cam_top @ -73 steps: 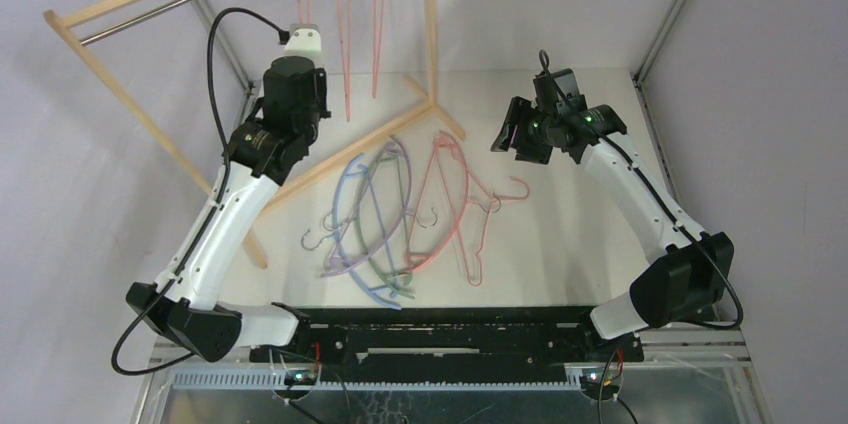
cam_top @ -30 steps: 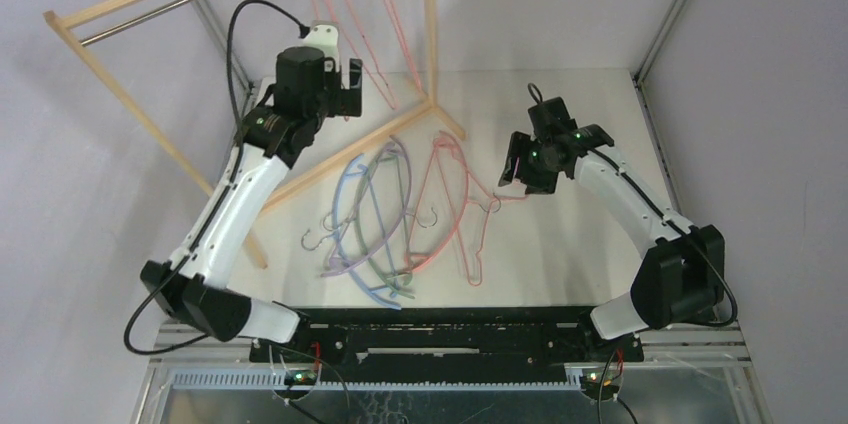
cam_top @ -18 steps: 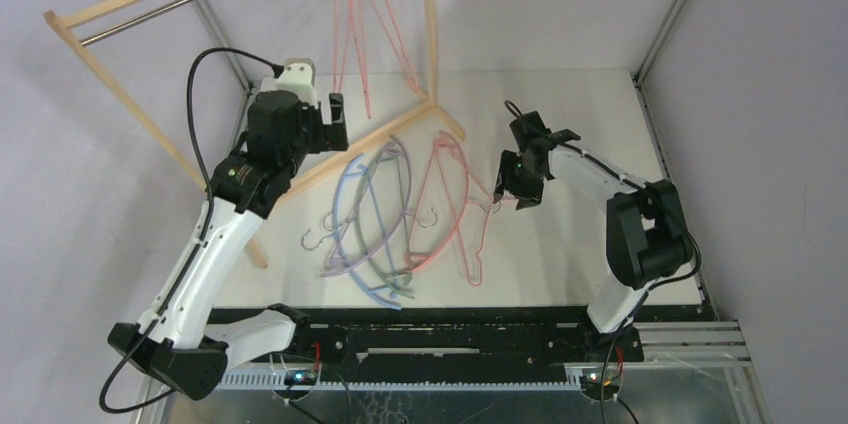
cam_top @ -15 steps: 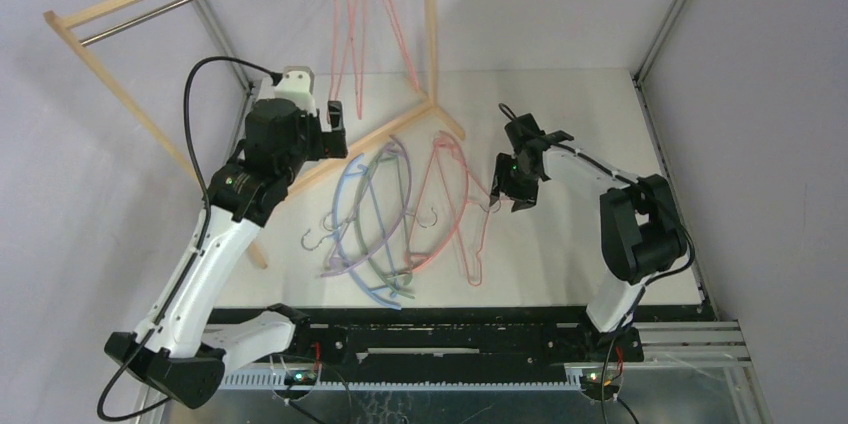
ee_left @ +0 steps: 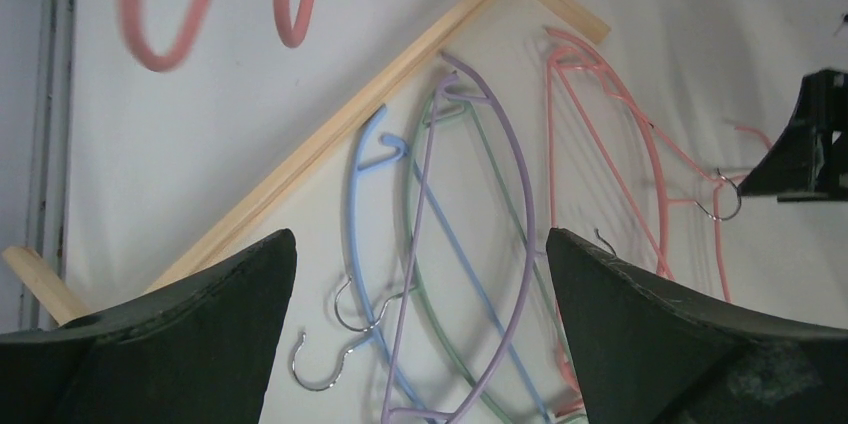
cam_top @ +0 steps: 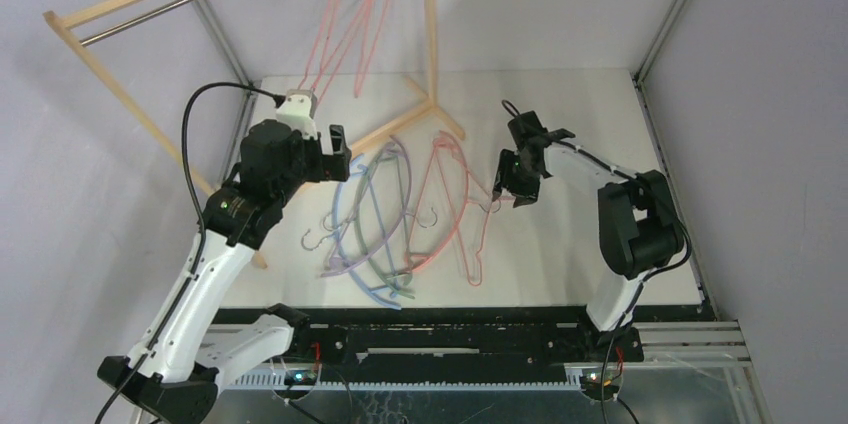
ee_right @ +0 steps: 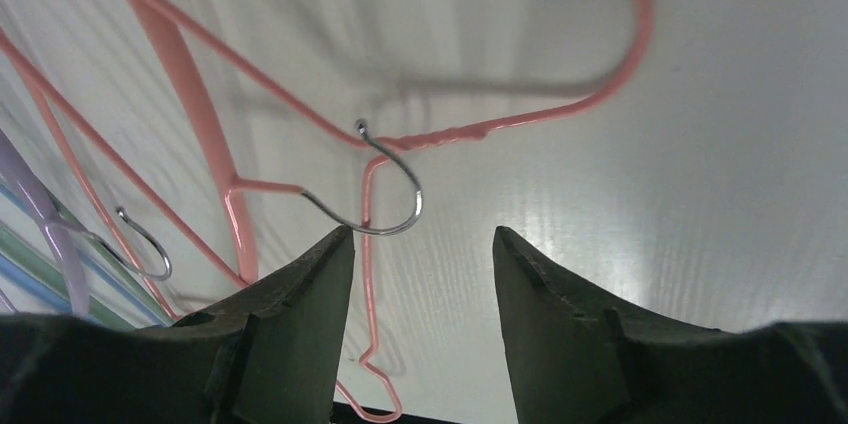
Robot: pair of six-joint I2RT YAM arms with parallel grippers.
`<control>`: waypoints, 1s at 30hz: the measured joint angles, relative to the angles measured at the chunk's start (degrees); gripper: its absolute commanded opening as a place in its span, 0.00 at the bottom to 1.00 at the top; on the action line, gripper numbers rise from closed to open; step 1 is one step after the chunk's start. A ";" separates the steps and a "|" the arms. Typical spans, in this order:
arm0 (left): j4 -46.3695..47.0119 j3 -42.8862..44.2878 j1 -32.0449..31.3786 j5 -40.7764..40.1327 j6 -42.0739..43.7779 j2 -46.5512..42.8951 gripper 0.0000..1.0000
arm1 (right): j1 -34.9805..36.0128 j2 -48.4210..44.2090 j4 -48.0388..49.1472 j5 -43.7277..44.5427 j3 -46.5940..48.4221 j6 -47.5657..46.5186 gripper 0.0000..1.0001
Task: Organize the hangers
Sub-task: Place the hanger at the clothesline.
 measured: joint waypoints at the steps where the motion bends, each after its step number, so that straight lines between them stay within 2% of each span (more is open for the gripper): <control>1: -0.04 -0.57 -0.11 0.39 0.00 -0.46 0.99 | -0.50 -0.24 -0.04 0.37 0.00 0.00 0.62; 10: -0.02 -5.35 -1.57 2.43 -0.87 -3.06 0.99 | -4.37 -0.76 -0.04 4.79 0.39 -0.02 0.63; 24: 0.07 -7.23 -7.67 4.02 -2.47 -2.82 1.00 | -8.46 7.58 0.39 9.38 6.01 -0.04 0.62; 30: 0.28 -9.44 -8.35 4.46 -3.72 -2.80 0.99 | -9.97 9.11 0.50 10.01 7.39 -0.09 0.55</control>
